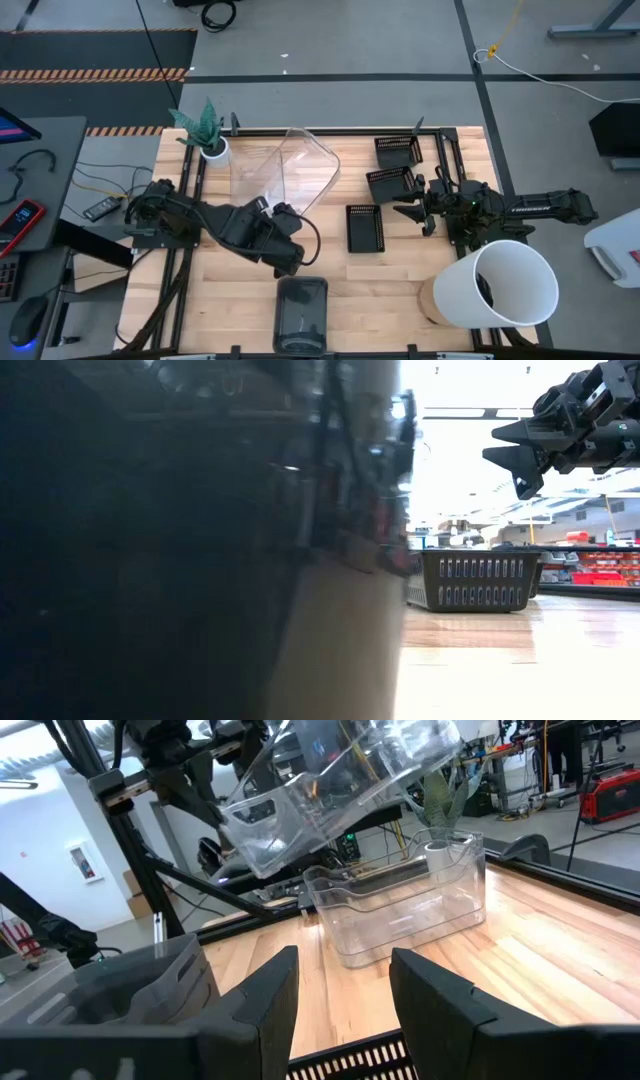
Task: Stack baskets by color
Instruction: Stack the transparent bin on top of the stacked transparent bin
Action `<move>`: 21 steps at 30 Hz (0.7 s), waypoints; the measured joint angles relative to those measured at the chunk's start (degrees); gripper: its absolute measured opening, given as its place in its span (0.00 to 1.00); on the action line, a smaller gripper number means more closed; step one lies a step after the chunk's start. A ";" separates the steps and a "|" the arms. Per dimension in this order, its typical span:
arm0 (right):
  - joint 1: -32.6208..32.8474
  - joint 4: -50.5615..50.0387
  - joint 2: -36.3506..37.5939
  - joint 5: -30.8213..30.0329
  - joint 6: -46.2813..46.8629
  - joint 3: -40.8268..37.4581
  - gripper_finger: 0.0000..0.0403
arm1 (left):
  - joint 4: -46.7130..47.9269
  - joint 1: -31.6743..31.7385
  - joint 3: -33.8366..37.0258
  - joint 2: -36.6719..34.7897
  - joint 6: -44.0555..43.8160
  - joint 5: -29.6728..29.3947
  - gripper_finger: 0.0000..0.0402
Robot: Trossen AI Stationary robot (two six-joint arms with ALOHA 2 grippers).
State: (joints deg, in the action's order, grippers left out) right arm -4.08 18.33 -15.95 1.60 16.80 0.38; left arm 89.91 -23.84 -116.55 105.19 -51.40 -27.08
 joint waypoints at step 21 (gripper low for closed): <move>0.00 0.02 -0.02 -0.02 -0.02 -0.02 0.41 | 0.06 2.06 13.16 -3.70 -8.00 -2.99 0.02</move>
State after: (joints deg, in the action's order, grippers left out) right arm -4.08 18.35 -15.97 1.59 16.78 0.36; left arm 89.97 -21.78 -103.39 101.49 -59.40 -30.07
